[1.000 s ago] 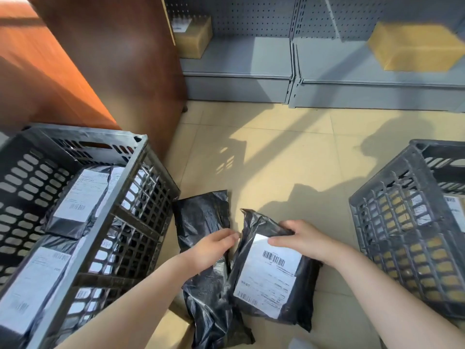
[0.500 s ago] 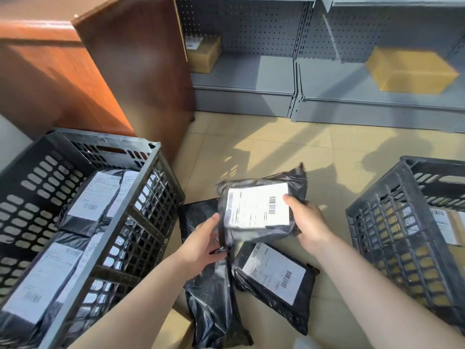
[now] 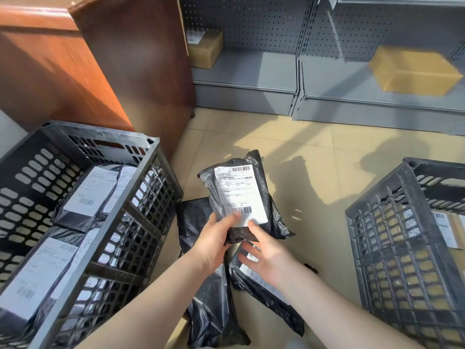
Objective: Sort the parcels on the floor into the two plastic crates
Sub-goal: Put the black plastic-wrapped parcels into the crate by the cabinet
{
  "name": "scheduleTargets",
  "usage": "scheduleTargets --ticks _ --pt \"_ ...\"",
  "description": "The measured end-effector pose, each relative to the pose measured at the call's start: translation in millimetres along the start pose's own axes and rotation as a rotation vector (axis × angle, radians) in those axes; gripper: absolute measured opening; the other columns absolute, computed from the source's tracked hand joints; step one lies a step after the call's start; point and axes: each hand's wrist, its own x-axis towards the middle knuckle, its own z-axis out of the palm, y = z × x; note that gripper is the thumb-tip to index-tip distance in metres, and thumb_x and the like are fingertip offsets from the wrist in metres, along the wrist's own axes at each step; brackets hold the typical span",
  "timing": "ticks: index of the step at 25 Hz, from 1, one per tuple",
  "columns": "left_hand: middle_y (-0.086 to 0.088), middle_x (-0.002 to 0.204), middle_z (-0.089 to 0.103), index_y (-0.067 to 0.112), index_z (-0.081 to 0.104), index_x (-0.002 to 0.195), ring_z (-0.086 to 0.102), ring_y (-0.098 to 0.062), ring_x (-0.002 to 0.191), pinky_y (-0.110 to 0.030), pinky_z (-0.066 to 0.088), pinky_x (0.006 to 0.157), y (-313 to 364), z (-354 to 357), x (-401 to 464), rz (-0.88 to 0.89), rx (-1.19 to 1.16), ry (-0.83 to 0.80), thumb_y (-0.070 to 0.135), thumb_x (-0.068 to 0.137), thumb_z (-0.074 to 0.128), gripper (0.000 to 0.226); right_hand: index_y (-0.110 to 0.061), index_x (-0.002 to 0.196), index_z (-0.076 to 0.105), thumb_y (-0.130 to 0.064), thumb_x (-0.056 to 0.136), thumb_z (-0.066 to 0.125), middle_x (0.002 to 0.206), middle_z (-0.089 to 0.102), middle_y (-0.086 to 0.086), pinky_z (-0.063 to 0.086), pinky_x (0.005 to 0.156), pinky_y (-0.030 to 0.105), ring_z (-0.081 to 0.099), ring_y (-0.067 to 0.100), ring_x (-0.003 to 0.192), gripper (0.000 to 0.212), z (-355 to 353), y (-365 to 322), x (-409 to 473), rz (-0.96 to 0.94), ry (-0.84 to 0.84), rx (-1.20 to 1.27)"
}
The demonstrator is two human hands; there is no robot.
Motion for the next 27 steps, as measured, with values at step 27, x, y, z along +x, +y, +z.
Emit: scheduleTargets --ticks 27 --pt "-0.005 0.096 0.065 0.019 0.063 0.093 0.062 -0.011 0.071 -0.026 0.053 0.071 178 -194 -45 0.425 0.181 0.579 0.019 0.100 0.053 0.013 -0.020 0.142 0.042 -0.050 0.095 0.053 0.136 0.056 -0.001 0.044 0.106 0.037 0.055 0.018 0.123 0.056 175 -19 -39 -0.579 -0.328 -1.070"
